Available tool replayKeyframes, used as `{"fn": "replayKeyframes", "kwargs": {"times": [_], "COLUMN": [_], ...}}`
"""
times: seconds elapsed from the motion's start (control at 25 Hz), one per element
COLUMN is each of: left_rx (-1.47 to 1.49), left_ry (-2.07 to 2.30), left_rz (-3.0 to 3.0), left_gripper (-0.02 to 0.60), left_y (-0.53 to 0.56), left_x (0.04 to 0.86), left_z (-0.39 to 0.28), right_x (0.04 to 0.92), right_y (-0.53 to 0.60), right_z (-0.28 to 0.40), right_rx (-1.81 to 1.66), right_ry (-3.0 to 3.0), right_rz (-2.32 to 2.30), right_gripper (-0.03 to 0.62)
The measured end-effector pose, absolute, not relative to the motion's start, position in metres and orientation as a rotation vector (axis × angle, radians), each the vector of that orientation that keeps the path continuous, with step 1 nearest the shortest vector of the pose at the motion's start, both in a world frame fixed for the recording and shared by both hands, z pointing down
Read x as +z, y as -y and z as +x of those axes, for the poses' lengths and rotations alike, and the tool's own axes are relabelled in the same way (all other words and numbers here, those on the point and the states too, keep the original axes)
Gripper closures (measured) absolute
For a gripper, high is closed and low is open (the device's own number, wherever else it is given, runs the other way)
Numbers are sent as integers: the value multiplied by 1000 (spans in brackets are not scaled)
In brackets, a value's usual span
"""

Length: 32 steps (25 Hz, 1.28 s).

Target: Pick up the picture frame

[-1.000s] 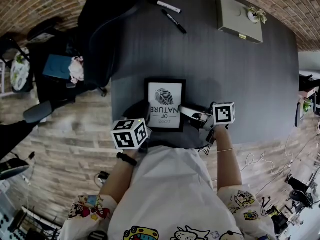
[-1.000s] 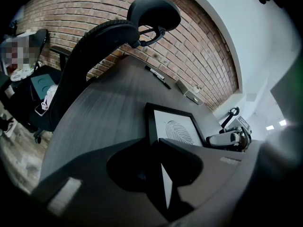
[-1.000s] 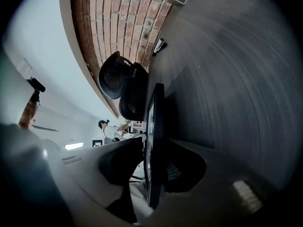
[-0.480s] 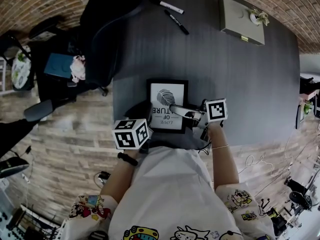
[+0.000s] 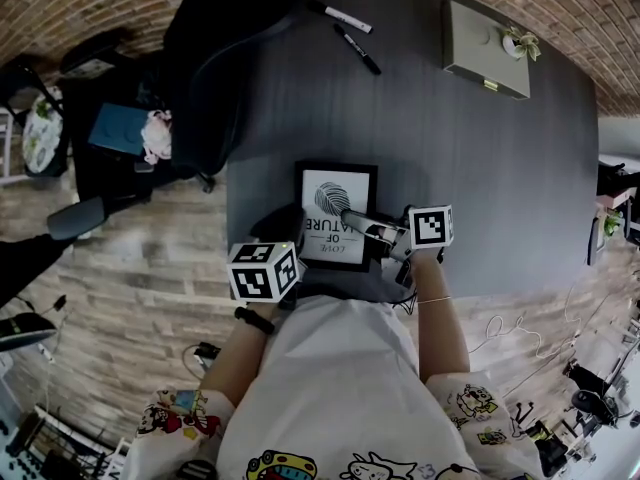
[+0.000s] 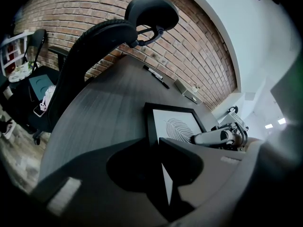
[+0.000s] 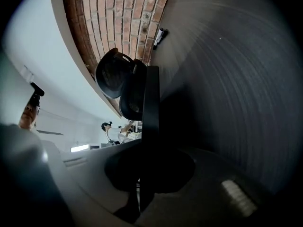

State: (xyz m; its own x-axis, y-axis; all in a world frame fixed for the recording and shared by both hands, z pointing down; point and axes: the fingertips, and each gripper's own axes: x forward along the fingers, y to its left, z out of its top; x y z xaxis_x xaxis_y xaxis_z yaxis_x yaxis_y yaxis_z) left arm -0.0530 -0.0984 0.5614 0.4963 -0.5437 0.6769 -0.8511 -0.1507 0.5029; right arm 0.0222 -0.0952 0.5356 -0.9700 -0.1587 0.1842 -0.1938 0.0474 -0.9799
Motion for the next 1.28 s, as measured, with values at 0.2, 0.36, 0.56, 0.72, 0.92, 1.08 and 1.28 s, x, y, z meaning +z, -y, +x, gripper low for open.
{"fn": "replayKeyframes", "kwargs": {"times": [0.2,0.36,0.56,0.72,0.92,1.08,1.28], "left_rx": [421,421,408,393,374,350,311], "left_ry": [1170,1180,1204,1232,1256,1288,1332], "left_rz": [1828,1833,1833,1862,1930,1999,2078], "left_gripper": [491,489,465,465,465,465,465], "left_y": [99,99,101,106,114,121,125], "left_x": [562,562,559,547,525,500,469], "left_z": [-53,-53,-58,-62,-56,-56,-57], "right_x": [537,538,538,533,515,498,478], "right_y": [96,97,97,99,107,117,122], "right_z": [23,25,25,24,28,37,46], "right_rx": [2124,2131,2186,2163,2174,2159,2026], "right_ry": [2246,2247,2241,2263,2345,2435,2524], "right_rz": [397,414,424,423,456,538,604], "right_gripper": [582,582,580,579,579,579,579]}}
